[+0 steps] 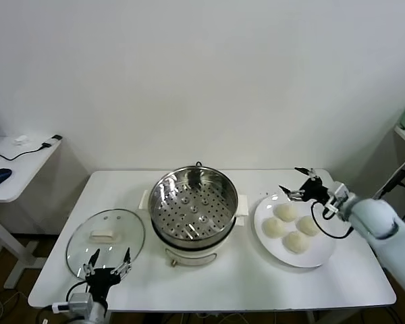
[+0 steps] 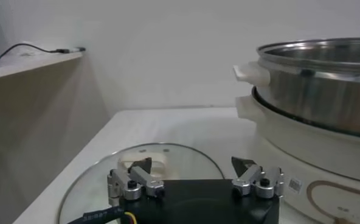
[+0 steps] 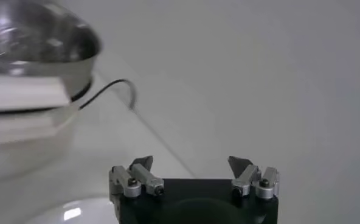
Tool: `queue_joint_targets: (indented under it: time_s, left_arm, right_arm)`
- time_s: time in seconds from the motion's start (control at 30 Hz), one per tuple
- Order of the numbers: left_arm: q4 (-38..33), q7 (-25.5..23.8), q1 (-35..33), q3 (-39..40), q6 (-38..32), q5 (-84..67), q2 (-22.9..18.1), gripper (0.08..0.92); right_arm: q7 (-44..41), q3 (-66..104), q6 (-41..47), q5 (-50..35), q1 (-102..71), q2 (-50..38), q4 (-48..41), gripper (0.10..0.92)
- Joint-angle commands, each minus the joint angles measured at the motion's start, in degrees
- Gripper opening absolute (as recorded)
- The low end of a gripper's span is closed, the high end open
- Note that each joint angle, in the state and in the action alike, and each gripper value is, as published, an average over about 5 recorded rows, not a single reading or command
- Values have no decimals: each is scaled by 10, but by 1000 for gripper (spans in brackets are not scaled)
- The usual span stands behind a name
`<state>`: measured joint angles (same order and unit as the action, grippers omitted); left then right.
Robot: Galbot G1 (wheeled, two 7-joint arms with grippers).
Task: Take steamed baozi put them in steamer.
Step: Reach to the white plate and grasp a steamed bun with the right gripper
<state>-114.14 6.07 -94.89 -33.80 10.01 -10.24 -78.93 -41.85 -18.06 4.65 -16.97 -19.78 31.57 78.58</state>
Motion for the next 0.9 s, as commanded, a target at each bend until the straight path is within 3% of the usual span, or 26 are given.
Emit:
queue_joint_targets:
  time_s: [0.03,0.27,0.47,0.9]
  left_arm:
    - [6,-1,2,2,-5,-2,2,823]
    - [23,-3,7,6,-12,0,5,823]
    - [33,-14,9,6,-16,1,10,823]
    - [43,-19,14,5,-20,1,16,823]
  right_arm:
    - [-251,-451,-45,38,407,-37,-121,823]
    - [-231,-592,8,31,476,77,-187,823]
    - [-202,-574,45,31,430,152,-253,823]
    - [-176,-510,60,53,338,226,-326,823]
